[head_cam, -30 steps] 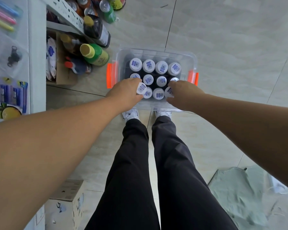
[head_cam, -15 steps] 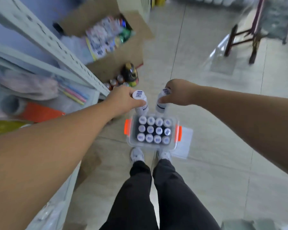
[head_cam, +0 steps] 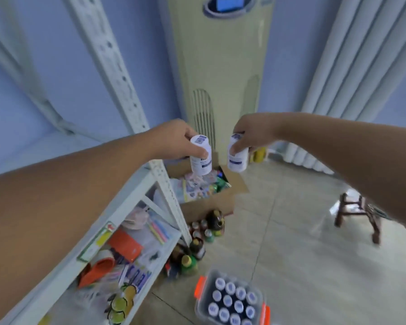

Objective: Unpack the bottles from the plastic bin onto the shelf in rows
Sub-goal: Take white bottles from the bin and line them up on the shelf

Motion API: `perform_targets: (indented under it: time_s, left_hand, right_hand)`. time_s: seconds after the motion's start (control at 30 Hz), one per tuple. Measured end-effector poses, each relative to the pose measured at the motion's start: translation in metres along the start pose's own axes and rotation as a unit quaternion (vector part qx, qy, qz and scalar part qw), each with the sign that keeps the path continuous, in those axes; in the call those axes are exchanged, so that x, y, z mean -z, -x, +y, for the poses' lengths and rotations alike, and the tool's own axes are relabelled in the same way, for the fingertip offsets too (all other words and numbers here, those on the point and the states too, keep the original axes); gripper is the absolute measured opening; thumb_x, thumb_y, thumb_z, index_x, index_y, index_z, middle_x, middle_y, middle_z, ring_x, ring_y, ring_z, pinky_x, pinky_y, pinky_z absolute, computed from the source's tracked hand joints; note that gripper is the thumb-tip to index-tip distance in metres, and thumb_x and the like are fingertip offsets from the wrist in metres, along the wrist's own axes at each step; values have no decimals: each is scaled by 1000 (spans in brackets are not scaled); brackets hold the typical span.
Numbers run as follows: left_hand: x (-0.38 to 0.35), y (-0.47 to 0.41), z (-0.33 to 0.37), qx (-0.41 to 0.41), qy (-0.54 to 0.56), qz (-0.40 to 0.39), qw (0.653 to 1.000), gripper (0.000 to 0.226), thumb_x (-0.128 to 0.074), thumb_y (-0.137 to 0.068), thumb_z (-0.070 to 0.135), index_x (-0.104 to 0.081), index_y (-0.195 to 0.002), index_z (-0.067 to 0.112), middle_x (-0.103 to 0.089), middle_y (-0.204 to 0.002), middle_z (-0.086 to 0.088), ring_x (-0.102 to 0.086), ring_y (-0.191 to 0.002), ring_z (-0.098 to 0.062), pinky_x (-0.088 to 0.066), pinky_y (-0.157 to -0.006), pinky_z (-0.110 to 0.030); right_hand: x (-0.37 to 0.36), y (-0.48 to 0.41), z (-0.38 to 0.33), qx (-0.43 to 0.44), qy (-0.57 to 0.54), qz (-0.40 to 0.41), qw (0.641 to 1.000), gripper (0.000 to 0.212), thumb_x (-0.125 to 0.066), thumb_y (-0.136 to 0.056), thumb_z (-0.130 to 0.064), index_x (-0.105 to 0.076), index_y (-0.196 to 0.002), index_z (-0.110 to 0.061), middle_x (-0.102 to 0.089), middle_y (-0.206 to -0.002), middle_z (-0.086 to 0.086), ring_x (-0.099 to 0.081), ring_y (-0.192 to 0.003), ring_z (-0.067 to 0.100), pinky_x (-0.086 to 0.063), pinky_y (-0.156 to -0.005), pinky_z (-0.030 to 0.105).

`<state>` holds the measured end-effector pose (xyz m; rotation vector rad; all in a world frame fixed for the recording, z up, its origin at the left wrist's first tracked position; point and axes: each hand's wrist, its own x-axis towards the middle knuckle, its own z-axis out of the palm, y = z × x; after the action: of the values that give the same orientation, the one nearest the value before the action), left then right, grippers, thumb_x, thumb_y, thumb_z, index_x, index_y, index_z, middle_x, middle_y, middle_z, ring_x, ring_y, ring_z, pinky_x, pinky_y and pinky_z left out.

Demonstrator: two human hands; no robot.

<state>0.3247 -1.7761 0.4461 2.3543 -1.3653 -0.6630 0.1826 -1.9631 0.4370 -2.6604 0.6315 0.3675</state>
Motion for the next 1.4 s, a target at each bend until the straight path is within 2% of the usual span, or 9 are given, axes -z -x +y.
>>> perform_targets:
  time_s: [0.13,0.27,0.4,0.53,0.67,0.83,1.07,1.2,1.4]
  left_hand:
    - [55,55,-4,32,0,56,998,21,-81,-73,47,-78,-84,30,-62,-61,14,-54,-56,-4,-40,-56,-21]
    - [91,124,-28,96,-6,100,990,20,-80,-75,43,-79,-90,29,-60,-60,14,-50,-51,-3,-38,-50,-16]
    - [109,208,-58,171,-17,139,975,21,-79,-76,43,-78,-90,27,-58,-59,14,-48,-51,-4,-36,-50,-16]
    - [118,299,-84,233,-15,179,956,27,-77,-76,44,-77,-94,24,-71,-85,-5,-57,-69,-22,-41,-64,-29]
    - [120,388,-102,274,-9,207,939,23,-78,-78,40,-78,-95,24,-76,-98,-6,-69,-87,-25,-46,-70,-31]
    - [113,498,-125,311,-3,245,918,22,-79,-77,38,-79,-97,27,-77,-95,0,-71,-88,-19,-55,-74,-31]
    - [95,669,-159,360,4,295,885,26,-80,-74,44,-79,-94,27,-75,-90,4,-63,-70,-9,-47,-57,-19]
    - [93,747,-181,388,4,309,868,27,-80,-76,39,-79,-98,23,-76,-96,5,-72,-86,-17,-58,-80,-34]
    - [93,812,-242,425,9,337,840,26,-79,-78,40,-78,-97,22,-75,-91,-1,-62,-73,-15,-47,-68,-29]
  right_hand:
    - [42,-10,-63,83,8,-8,997,35,-71,-78,-42,-70,-76,-8,-76,-74,6,-75,-63,14,-50,-56,22]
    - [47,-26,-140,160,-7,-35,986,40,-72,-77,-41,-71,-85,-2,-77,-81,10,-77,-73,18,-60,-72,32]
    - [33,-18,-226,230,17,-34,972,32,-73,-79,-39,-61,-66,-12,-69,-60,0,-69,-54,10,-46,-47,14]
    - [18,5,-310,284,56,-42,956,34,-70,-75,-44,-56,-61,-16,-66,-58,-1,-66,-54,13,-43,-53,21]
    - [-3,44,-396,341,78,-54,935,35,-69,-72,-46,-60,-55,-17,-66,-53,-6,-68,-54,11,-45,-52,19]
    - [-44,103,-500,396,79,-59,913,32,-71,-75,-43,-71,-73,-11,-76,-72,2,-76,-66,13,-54,-58,21]
    - [-113,197,-637,444,99,-63,889,35,-73,-83,-36,-73,-93,-2,-75,-94,16,-72,-82,24,-54,-76,30]
    - [-147,233,-698,467,67,-85,878,37,-81,-80,-28,-72,-107,-4,-72,-105,14,-71,-99,31,-60,-86,42]
    - [-185,243,-776,488,114,-98,860,33,-78,-82,-33,-73,-103,-8,-74,-98,10,-71,-85,25,-60,-76,35]
